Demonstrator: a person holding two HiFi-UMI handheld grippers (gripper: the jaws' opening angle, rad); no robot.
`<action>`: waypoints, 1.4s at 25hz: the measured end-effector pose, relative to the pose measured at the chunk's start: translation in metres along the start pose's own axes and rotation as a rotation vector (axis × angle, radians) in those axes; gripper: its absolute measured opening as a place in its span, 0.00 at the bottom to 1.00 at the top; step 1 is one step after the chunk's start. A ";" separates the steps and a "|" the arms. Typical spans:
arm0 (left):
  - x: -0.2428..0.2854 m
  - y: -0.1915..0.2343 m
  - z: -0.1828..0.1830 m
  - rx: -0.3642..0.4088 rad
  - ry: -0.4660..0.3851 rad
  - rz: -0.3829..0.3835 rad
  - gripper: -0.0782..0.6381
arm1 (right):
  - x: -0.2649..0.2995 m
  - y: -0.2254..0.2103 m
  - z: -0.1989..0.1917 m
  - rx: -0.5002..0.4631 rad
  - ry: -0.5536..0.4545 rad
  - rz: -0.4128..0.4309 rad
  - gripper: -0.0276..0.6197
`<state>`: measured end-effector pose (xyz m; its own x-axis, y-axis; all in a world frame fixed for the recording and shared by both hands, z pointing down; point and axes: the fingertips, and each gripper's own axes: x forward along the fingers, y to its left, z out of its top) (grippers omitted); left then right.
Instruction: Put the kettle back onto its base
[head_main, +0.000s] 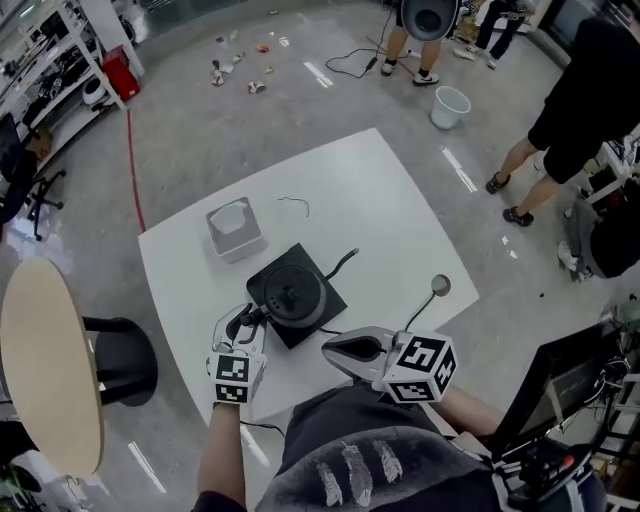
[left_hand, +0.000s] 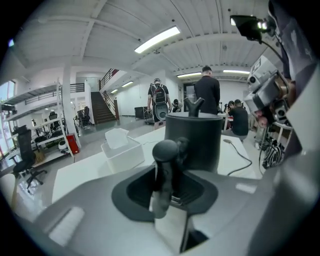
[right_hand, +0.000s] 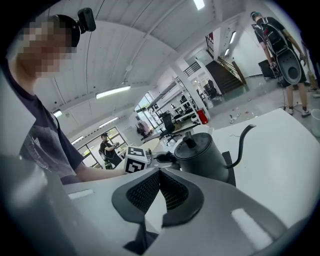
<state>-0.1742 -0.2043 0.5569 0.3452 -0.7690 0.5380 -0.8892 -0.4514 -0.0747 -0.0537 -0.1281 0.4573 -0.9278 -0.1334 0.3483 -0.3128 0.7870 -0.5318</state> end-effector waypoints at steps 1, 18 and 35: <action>0.001 0.002 0.000 -0.004 -0.001 0.000 0.25 | 0.000 0.001 0.000 -0.001 0.000 0.000 0.05; 0.003 0.005 -0.010 -0.051 0.034 -0.002 0.28 | -0.002 0.006 -0.001 -0.009 -0.002 -0.034 0.05; -0.026 0.000 -0.018 -0.049 0.003 -0.014 0.26 | 0.015 0.047 -0.008 -0.084 0.026 -0.020 0.05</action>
<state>-0.1884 -0.1764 0.5579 0.3567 -0.7612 0.5416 -0.8981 -0.4391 -0.0257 -0.0804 -0.0886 0.4440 -0.9154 -0.1349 0.3792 -0.3125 0.8319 -0.4585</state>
